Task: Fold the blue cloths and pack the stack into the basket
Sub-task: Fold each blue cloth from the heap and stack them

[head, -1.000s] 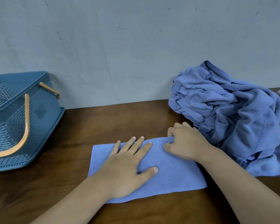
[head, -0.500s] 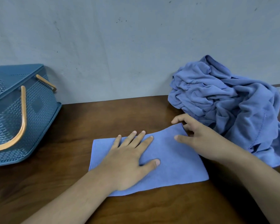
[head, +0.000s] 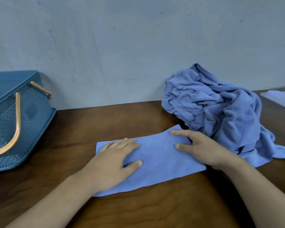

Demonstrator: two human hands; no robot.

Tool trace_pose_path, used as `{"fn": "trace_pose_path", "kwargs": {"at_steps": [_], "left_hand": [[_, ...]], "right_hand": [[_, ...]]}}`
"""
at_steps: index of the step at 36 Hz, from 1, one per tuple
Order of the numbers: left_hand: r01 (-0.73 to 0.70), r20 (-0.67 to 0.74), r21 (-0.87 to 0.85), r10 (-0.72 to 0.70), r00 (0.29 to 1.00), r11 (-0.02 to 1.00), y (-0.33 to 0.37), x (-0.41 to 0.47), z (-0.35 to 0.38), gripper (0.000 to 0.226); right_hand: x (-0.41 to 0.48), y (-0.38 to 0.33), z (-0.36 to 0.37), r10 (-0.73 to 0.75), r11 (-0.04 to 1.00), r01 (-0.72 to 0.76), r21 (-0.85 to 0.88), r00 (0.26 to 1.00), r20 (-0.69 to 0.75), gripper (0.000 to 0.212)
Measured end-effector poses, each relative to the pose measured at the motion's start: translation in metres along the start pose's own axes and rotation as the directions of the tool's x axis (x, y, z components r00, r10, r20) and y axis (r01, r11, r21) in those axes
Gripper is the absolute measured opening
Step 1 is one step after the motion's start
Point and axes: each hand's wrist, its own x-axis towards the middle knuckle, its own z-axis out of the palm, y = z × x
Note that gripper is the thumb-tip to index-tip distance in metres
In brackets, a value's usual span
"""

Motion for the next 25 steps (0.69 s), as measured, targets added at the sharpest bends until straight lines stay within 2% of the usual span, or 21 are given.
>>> {"fn": "trace_pose_path", "kwargs": {"at_steps": [4,8,12,15,18,21,23,25], "left_hand": [[0.021,-0.012,-0.052,-0.021,1.0,0.998,-0.041,-0.034,-0.009,0.068],[0.039,-0.035,-0.156,-0.045,0.998,0.987,-0.07,-0.059,-0.017,0.079],[0.026,-0.074,-0.249,-0.045,0.996,0.968,-0.074,-0.057,-0.018,0.081],[0.032,-0.086,-0.27,-0.057,0.995,0.962,-0.078,-0.054,-0.013,0.074],[0.056,-0.099,-0.325,-0.093,0.991,0.944,-0.081,-0.054,-0.011,0.073],[0.045,-0.191,-0.472,-0.152,0.97,0.88,-0.08,-0.051,-0.014,0.055],[0.011,-0.307,-0.585,-0.234,0.922,0.811,-0.083,-0.047,-0.015,0.037],[0.015,-0.345,-0.688,-0.345,0.873,0.726,-0.087,-0.045,-0.017,0.028]], "right_hand": [[-0.001,-0.004,0.001,0.003,0.999,-0.003,-0.041,1.0,0.015,0.053],[-0.006,-0.009,0.002,0.022,0.999,-0.022,0.04,1.0,0.018,0.069],[-0.013,-0.019,0.006,-0.022,0.997,0.024,0.076,0.999,-0.032,0.068],[-0.012,-0.034,0.011,-0.055,0.998,0.054,-0.013,0.993,-0.104,0.067],[-0.01,-0.06,0.015,-0.065,0.99,0.053,-0.127,0.994,-0.089,0.062],[-0.006,-0.088,0.022,-0.041,0.981,0.026,-0.191,0.997,-0.072,0.06],[-0.004,-0.107,0.031,-0.023,0.973,0.01,-0.232,0.998,-0.053,0.06],[-0.002,-0.126,0.043,-0.021,0.966,0.016,-0.259,1.0,-0.018,0.058]]}}
